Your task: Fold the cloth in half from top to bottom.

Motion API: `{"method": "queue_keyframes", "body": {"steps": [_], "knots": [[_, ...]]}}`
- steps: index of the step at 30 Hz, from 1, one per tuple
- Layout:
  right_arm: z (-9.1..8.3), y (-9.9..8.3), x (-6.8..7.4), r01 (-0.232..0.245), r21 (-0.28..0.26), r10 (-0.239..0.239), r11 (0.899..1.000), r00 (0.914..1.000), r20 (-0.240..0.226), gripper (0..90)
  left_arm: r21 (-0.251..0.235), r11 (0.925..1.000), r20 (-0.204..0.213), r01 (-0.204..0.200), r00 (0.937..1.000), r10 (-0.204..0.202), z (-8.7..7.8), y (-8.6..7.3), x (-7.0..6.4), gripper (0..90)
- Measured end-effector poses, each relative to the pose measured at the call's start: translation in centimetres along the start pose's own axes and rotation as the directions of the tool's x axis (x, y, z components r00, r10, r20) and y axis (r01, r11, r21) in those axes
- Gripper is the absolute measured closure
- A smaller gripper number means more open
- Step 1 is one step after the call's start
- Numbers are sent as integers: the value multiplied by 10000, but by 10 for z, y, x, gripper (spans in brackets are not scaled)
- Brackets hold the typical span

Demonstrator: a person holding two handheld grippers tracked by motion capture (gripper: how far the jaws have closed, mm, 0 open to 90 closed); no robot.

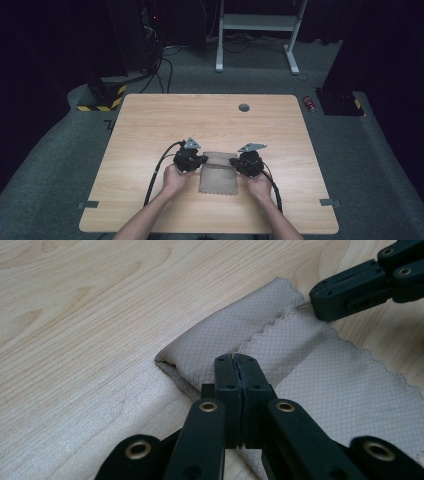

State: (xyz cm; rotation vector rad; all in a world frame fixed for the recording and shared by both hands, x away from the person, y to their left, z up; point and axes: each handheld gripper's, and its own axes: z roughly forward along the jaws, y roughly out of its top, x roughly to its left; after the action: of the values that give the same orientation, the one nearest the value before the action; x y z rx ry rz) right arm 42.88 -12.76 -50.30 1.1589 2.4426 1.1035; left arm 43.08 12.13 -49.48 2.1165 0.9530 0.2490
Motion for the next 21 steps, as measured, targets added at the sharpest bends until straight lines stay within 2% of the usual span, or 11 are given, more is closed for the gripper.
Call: {"method": "queue_keyframes", "body": {"steps": [5,7,15,21], "knots": [[0,-4,3,34,53,-34,10000,10000,-10,886,14,9991,-176,-413,9990,413,-3,-1,-6,890],[-1,-5,4,-65,43,65,10000,10000,-41,886,3,9990,-190,-453,9988,453,-3,-2,-7,890],[-6,-6,6,59,-54,-60,10000,9999,-140,886,-88,9996,-138,-260,9996,259,-6,-5,-9,890],[-7,-7,8,126,-100,-129,9999,9997,-225,886,-47,9994,-69,-337,9994,337,-9,-5,-9,890]]}}
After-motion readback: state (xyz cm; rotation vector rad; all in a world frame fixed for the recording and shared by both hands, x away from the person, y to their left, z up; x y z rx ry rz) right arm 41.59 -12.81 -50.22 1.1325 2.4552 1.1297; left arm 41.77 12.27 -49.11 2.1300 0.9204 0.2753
